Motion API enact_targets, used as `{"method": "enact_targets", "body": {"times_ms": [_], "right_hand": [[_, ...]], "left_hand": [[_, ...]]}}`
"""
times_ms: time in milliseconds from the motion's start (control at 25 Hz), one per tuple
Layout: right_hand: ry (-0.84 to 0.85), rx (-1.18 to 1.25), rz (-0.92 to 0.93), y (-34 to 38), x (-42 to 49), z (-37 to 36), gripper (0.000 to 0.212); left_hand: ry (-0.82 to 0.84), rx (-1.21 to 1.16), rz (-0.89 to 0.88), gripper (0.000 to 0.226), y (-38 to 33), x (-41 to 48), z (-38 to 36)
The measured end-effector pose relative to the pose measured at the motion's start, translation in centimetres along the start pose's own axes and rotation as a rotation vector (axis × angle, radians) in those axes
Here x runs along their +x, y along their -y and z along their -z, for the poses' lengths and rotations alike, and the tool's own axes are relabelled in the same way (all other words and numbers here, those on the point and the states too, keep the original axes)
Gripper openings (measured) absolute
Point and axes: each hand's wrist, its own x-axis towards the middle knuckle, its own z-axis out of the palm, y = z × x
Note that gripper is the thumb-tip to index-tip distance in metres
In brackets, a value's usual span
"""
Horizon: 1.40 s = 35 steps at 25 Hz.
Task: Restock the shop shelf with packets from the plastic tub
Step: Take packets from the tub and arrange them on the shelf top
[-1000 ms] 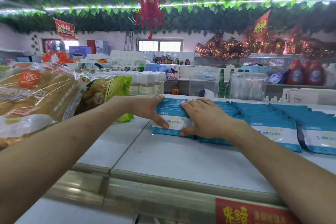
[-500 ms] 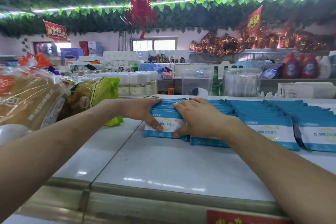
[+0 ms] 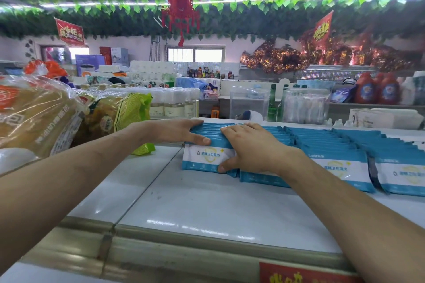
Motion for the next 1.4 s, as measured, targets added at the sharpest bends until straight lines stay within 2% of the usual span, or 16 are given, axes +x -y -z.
{"method": "enact_targets", "body": {"times_ms": [80,240,320,480,600,800,960,1120,1400], "right_hand": [[0.005,0.005,0.001,-0.1,0.1,0.0,0.089],[0.005,-0.002,0.007,-0.3,0.1,-0.1,0.089],[0.008,-0.001,0.010,-0.2,0.1,-0.1,0.088],[0.016,-0.006,0.016,-0.2,0.3,-0.1,0.085],[0.013,-0.009,0.019,-0.1,0.4,-0.1,0.085],[0.005,-0.010,0.018,-0.1,0.4,-0.3,0.086],[0.000,-0.017,0.017,-0.1,0.3,-0.3,0.081],[-0.008,-0.016,0.016,-0.1,0.3,-0.4,0.080],[0.012,-0.024,0.011,-0.3,0.6,-0.4,0.075]], "left_hand": [[-0.019,-0.086,0.034,0.115,0.1,0.5,-0.4],[-0.027,-0.172,0.067,0.082,0.5,1.1,-0.6],[-0.025,-0.163,0.061,0.079,0.3,1.0,-0.5],[-0.019,-0.115,0.051,0.097,-0.5,0.8,-0.6],[0.006,-0.109,0.016,0.102,-1.5,0.7,-0.8],[0.098,0.156,-0.015,0.138,-1.8,0.8,0.4],[0.168,0.207,-0.018,0.157,-2.2,0.9,0.9],[0.149,0.173,-0.021,0.159,-1.7,1.7,0.6],[0.085,0.154,-0.062,0.151,-1.1,2.2,0.0]]}}
